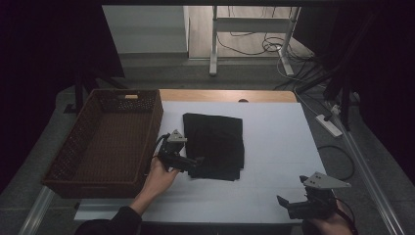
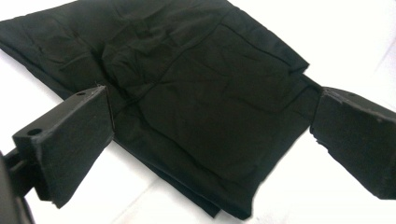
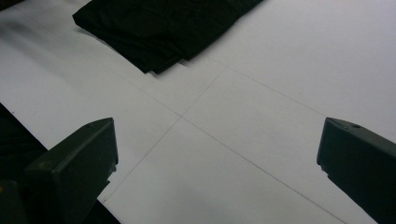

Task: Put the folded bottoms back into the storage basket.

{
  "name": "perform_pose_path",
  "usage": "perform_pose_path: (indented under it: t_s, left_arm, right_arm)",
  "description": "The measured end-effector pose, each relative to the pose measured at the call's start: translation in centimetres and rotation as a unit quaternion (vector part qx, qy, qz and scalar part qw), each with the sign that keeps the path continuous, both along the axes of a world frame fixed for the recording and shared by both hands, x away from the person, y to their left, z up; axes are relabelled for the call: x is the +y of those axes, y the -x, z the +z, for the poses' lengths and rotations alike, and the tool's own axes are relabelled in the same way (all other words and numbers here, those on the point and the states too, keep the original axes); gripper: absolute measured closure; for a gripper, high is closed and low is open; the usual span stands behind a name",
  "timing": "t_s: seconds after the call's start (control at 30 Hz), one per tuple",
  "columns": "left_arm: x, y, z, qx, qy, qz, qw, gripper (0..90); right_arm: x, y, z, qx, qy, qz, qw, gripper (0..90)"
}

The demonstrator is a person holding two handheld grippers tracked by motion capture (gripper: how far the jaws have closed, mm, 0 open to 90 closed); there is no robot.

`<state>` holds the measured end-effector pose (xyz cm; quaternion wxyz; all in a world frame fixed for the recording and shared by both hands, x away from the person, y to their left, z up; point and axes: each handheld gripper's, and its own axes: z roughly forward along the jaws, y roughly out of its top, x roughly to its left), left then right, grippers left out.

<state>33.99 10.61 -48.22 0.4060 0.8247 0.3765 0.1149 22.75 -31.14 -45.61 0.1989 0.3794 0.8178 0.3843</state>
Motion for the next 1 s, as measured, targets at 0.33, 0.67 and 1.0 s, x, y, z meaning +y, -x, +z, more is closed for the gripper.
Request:
perform_pose_path:
  t_s: [0.33, 0.67, 1.0]
  left_arm:
    - [-0.3, -2.1, -0.3, 0.001, -0.011, 0.014, 0.9998, 0.1]
    - [-0.2, -4.1, -0.6, 0.002, -0.013, 0.036, 0.9993, 0.1]
    - [-0.2, -6.7, -1.4, 0.016, -0.013, 0.055, 0.9983, 0.0]
  right_arm:
    - [0.0, 0.0, 0.0, 0.001, -0.001, 0.001, 1.0000, 0.0]
    - [-0.1, -0.1, 0.0, 0.004, -0.005, 0.004, 1.0000, 0.0]
    - [-0.1, -0.1, 0.0, 0.005, -0.005, 0.004, 1.0000, 0.0]
